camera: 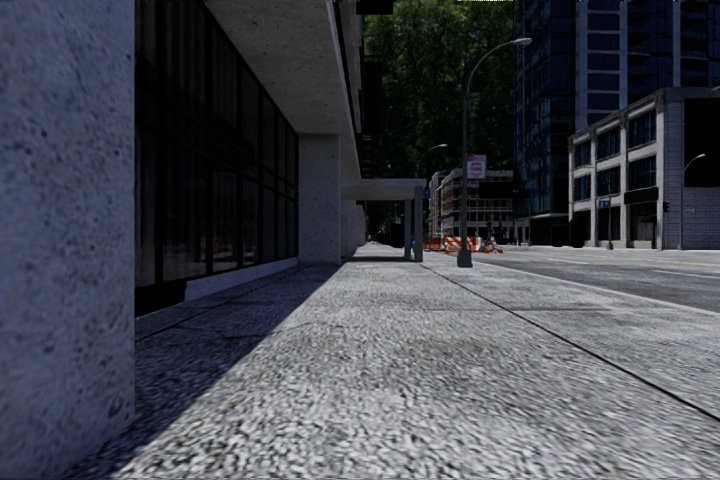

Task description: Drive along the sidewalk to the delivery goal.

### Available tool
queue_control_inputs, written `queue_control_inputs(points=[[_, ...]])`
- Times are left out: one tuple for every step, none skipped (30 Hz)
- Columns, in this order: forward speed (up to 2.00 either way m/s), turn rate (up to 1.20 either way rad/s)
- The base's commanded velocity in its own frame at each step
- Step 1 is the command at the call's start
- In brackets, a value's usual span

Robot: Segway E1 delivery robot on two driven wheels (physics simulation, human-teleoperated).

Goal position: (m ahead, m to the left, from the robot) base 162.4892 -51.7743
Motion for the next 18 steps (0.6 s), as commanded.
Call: queue_control_inputs(points=[[2.00,-0.43],[2.00,-0.10],[2.00,0.00],[2.00,0.00],[2.00,0.00],[2.00,0.00],[2.00,0.00],[2.00,0.00],[2.00,0.00],[2.00,0.00],[2.00,0.00],[2.00,0.00],[2.00,0.00],[2.00,0.00],[2.00,0.00],[2.00,0.00],[2.00,0.00],[2.00,0.00]])
